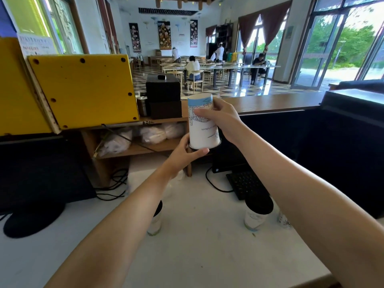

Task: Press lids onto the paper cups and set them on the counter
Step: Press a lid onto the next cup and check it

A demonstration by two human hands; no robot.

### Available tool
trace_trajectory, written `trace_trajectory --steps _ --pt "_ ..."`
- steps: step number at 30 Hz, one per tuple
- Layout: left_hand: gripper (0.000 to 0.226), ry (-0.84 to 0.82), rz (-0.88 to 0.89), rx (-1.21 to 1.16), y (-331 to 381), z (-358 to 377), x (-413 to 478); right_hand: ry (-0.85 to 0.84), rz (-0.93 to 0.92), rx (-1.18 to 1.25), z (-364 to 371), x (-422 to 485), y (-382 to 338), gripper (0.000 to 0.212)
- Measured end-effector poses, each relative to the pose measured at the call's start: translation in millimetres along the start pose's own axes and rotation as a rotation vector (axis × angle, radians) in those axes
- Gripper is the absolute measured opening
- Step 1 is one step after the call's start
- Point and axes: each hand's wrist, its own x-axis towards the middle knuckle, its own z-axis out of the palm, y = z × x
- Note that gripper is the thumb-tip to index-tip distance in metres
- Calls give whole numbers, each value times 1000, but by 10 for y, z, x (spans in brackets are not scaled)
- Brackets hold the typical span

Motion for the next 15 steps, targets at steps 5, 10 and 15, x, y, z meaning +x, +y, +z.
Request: trace_trajectory --steps 5,10,15 --pt "82 -57 -69 8 -19 -85 232 -48 19 -36 -59 176 69 41" --pt "84 -60 -69 33 -5 -120 352 -71 17 -65 -117 314 99 38" --pt "94 -56 -97 -84 -47 -101 348 -82 14 -70 -114 339 119 40"
